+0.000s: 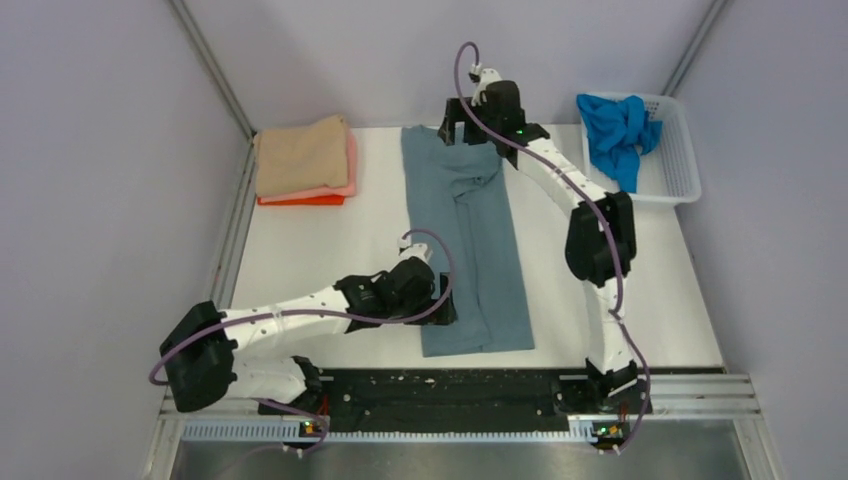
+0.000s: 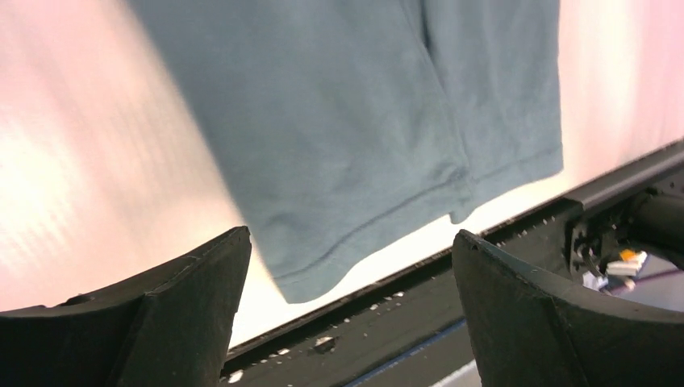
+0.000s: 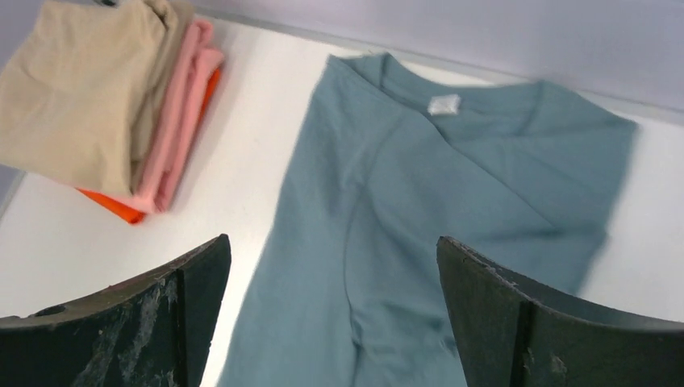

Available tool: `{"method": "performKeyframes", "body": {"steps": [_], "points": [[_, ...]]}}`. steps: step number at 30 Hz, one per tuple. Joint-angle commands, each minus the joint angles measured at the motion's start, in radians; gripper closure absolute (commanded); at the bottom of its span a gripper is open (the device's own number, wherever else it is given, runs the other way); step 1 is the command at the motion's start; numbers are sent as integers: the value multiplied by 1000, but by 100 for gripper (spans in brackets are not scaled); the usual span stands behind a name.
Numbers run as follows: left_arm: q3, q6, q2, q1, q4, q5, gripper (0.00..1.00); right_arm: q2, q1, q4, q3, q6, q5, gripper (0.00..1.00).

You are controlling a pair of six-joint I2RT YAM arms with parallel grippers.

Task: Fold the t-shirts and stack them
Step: Rotate the tshirt 90 degrees

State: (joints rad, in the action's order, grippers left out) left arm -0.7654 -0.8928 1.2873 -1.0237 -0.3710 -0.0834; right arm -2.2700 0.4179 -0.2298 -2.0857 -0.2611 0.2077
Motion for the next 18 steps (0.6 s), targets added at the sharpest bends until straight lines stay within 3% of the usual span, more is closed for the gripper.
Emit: {"method": "performKeyframes", "body": {"steps": [1,5,9,18], "points": [[68,-34,-89,37,-73,-141,1,182,12,-22,268,109,-197,6],[122,-45,-123,161,-83,-112,1,241,12,1,423,95,-202,19],[175,-22,-138,297,-32,-22,1,228,12,4,462,81,-232,26],[193,-25,-142,334,-35,-38,1,74,6,10,345,70,-285,35]]}}
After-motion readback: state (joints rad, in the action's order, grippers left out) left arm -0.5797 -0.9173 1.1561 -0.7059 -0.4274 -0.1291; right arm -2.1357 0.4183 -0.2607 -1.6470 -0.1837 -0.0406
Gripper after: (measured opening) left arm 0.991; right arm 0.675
